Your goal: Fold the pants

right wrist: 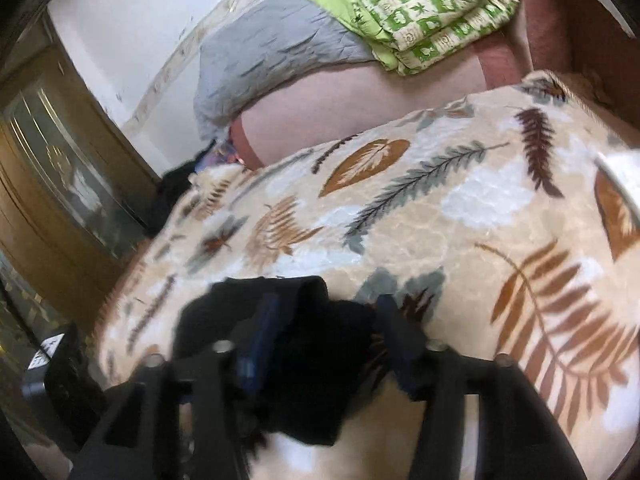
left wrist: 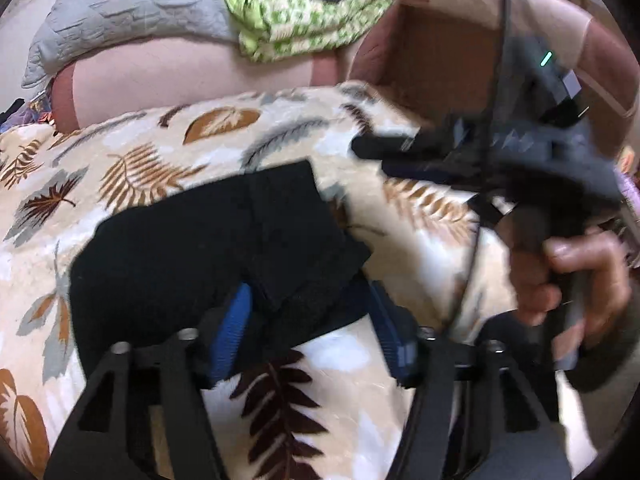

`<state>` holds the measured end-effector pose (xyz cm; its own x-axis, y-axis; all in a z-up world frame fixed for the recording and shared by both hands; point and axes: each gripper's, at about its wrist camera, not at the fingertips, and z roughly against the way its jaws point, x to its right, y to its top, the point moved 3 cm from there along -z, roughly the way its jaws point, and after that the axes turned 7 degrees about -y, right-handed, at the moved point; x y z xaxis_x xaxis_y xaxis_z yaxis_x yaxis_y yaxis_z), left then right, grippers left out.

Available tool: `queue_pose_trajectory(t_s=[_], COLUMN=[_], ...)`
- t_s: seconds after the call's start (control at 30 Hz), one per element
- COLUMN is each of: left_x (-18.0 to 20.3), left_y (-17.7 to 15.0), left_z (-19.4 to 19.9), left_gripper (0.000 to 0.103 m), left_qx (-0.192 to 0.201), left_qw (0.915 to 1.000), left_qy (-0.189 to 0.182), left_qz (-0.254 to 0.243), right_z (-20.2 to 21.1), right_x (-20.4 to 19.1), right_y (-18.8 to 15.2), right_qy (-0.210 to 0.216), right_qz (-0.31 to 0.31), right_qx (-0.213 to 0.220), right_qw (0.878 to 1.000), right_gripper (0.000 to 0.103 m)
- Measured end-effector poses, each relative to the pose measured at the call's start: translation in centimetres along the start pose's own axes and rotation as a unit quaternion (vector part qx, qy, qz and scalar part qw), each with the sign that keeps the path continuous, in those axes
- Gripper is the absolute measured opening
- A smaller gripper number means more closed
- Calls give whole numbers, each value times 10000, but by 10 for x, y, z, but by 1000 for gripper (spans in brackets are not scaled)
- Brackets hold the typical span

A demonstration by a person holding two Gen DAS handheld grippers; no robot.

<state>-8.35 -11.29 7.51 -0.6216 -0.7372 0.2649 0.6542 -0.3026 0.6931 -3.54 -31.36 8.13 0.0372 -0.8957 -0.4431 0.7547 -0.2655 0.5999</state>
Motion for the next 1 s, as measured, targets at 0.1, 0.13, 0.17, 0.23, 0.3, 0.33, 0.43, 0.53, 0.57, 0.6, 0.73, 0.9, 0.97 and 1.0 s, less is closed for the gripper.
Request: queue_pose_trajectory(t_s=[0.1,0.13,0.17,0.23,0.3,0.33,0.43,0.53,0.57,0.6,0.73,0.9,0.97,1.0], left_x=[-4,-10,-20,-39,-62,-72,-95,-105,-106,-106,-109,-108,-109,-110], left_y=[2,1,2,-1,-4,-5,-7,-8,-8,-10,-14,-1,9,13], left_z=[26,33,41,45,45,45,48,53,50,48,27,36,37,35], left_gripper=[71,72,73,73,73,73,73,73,73,73,73,73,73,73], left_qx=[194,262,334,375,288,263,308,455,429,372,59,263,326,332], left_qw=[9997,9993,9985,9966,9941,9931,9893,9867,9864,9866,9867,9860,9860,9861], left_qy=[170,267,441,727,985,1041,1140,1181,1202,1214,1279,1374,1374,1369], left_qz=[-32,-14,35,123,347,480,861,1020,1034,1029,999,906,889,885], right_z=[-10,-17,-23,-39,-55,-59,-50,-22,-16,-12,-27,-12,-4,-2], right_x=[-12,-18,-24,-35,-43,-47,-50,-50,-46,-39,-22,-16,-16,-16], right_y=[-9,-13,-17,-26,-34,-37,-33,-30,-32,-35,-58,-48,-38,-34], right_qy=[283,282,219,37,-150,-216,-237,-392,-479,-528,-708,-486,-497,-466], right_qz=[-110,-66,22,237,422,518,581,781,759,654,543,320,319,321], right_qx=[-310,-440,-551,-718,-879,-898,-673,-392,-345,-365,-771,-538,-344,-270], right_qw=[9991,9986,9982,9971,9951,9944,9958,9954,9954,9958,9930,9969,9977,9980], right_gripper=[67,68,68,68,63,34,11,10,10,10,11,32,51,53])
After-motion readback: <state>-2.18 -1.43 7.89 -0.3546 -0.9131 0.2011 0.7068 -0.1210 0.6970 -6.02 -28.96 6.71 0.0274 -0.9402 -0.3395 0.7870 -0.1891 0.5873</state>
